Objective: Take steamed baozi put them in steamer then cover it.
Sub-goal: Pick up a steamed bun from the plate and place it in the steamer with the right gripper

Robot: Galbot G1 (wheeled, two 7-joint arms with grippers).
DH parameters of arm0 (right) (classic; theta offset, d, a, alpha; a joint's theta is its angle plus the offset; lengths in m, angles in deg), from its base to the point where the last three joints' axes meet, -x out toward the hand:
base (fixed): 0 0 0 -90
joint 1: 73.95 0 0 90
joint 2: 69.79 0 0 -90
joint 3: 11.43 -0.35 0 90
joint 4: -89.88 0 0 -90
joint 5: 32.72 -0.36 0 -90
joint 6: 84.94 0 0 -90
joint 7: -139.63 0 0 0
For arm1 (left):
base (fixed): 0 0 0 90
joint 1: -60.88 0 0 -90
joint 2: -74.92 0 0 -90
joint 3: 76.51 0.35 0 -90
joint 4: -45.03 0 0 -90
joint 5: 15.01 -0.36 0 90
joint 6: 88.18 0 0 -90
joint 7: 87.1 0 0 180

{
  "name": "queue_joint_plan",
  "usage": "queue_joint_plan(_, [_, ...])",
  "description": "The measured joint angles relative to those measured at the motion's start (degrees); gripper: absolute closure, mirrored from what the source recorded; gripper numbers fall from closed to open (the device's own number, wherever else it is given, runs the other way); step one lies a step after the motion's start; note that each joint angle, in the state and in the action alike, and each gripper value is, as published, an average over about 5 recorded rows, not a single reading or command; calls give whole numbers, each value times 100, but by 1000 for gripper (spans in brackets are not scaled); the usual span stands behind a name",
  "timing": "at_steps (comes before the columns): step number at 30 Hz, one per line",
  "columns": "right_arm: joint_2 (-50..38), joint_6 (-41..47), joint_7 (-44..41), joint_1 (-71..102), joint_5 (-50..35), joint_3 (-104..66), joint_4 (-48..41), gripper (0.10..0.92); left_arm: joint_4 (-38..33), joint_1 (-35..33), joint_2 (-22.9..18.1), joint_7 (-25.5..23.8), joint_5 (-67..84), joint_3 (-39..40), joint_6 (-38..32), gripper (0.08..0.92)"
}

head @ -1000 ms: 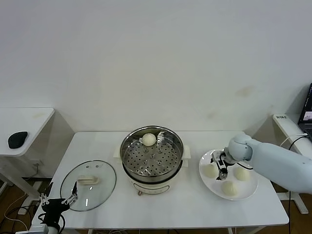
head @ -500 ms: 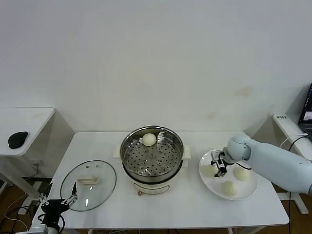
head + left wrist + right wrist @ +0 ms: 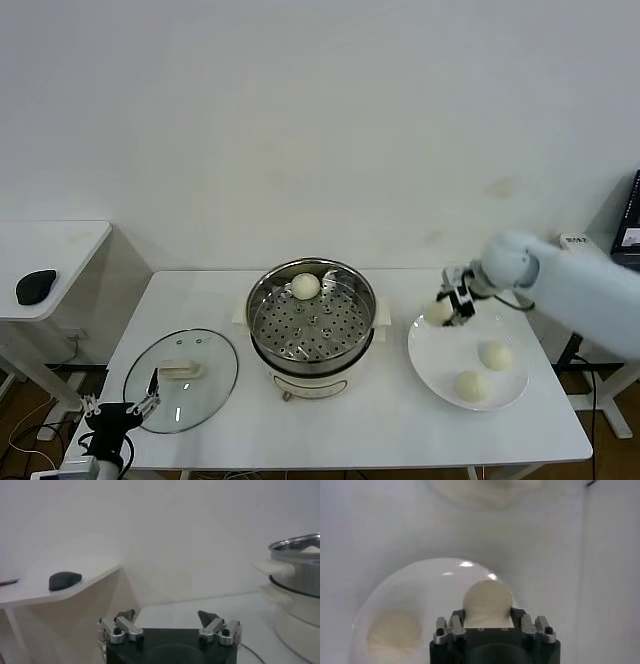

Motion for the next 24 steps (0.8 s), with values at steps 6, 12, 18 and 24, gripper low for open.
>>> queue_joint_plan(6, [482, 429, 171, -824, -799, 330, 284, 432, -33, 23, 10, 0, 18, -8, 2, 177])
queue_joint_plan(12, [1268, 844, 409, -1100, -1427, 458, 258, 431, -97, 25, -14, 1, 33, -54, 13, 177])
queue_joint_plan(18, [2137, 1181, 642, -953, -1772, 501, -54, 429, -131, 31, -36, 2, 41, -130, 15, 177])
queue_joint_plan(24, [2852, 1438, 863, -632, -1934, 531, -445, 431, -92, 89, -58, 4, 42, -158, 15, 177])
